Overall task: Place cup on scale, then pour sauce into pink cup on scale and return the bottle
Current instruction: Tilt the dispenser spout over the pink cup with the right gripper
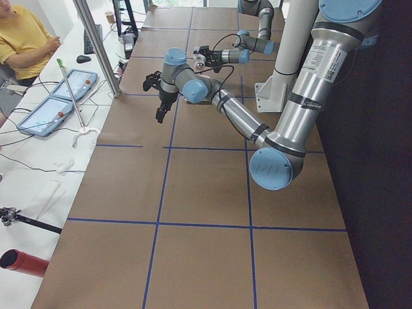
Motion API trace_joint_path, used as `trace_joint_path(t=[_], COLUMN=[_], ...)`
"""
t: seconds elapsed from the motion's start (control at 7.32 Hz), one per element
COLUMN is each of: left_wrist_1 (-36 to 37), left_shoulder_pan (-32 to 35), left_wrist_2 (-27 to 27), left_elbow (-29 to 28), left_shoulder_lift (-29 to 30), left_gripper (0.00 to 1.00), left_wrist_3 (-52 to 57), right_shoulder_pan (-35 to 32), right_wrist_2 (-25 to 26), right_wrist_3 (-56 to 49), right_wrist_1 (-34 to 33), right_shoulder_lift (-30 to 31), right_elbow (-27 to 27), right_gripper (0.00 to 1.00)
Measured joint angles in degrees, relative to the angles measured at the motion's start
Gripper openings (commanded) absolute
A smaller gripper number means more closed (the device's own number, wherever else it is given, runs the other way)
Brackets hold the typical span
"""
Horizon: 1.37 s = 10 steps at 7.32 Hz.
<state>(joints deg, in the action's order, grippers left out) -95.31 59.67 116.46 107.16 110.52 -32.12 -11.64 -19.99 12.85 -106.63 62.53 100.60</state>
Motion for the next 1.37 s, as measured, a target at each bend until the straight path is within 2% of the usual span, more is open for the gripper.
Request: trace_joint_path(t=[1.37], left_wrist_1=[0.0], left_shoulder_pan=[-0.1], left_wrist_2=[0.1], left_elbow=[-0.1], left_shoulder_lift=[0.0], left_gripper=[0.98], left_wrist_3=[-0.6], right_shoulder_pan=[-0.4], right_wrist_2=[6.2], right_wrist_3=[-9.9], right_wrist_1=[0.0], right_shoulder_lift=[0.3], right_elbow=[1.2], right_gripper=[0.00])
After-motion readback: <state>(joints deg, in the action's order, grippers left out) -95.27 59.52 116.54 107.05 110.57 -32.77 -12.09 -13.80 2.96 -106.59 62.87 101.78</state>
